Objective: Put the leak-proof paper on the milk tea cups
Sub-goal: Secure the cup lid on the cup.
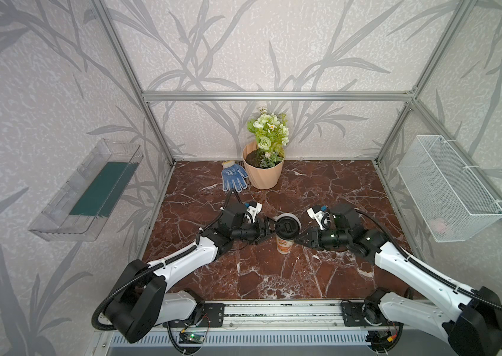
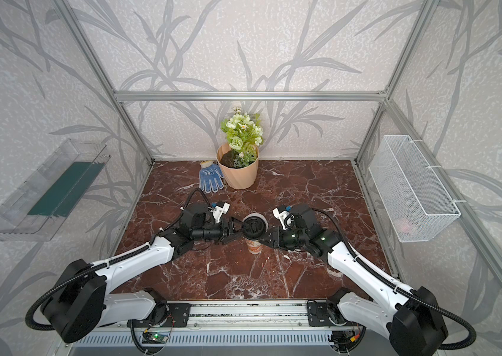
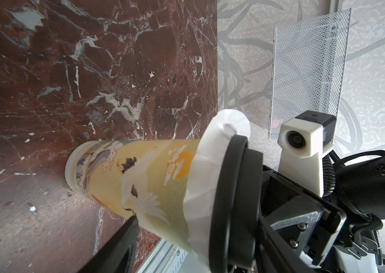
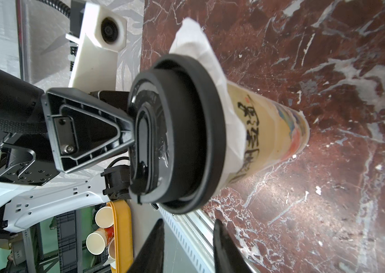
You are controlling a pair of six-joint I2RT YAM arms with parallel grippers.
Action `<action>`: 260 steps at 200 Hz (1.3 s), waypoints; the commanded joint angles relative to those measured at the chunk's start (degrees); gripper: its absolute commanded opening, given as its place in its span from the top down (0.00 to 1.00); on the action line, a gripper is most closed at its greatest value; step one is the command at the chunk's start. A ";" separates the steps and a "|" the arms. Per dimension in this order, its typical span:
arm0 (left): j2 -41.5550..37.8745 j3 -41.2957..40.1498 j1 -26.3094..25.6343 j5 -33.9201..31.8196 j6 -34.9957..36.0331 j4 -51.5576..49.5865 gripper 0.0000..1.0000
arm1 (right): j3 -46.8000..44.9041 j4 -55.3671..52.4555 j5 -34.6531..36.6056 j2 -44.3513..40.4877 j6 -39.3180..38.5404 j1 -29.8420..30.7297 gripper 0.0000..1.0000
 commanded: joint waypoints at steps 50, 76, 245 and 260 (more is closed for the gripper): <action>1.58 -1.49 -0.45 -2.75 0.68 -7.42 0.28 | -2.06 4.14 2.36 0.15 3.62 0.19 0.65; 1.46 -1.49 -0.45 -2.72 0.67 -7.42 0.28 | -2.82 3.90 3.17 1.44 3.59 0.23 0.67; 1.87 -1.31 -0.45 -2.54 0.59 -7.07 0.28 | -0.84 -2.17 5.77 -0.43 -3.94 0.06 0.71; 1.69 -1.31 -0.44 -2.48 0.62 -7.24 0.28 | 1.81 -3.94 6.04 -3.75 -7.71 0.02 0.70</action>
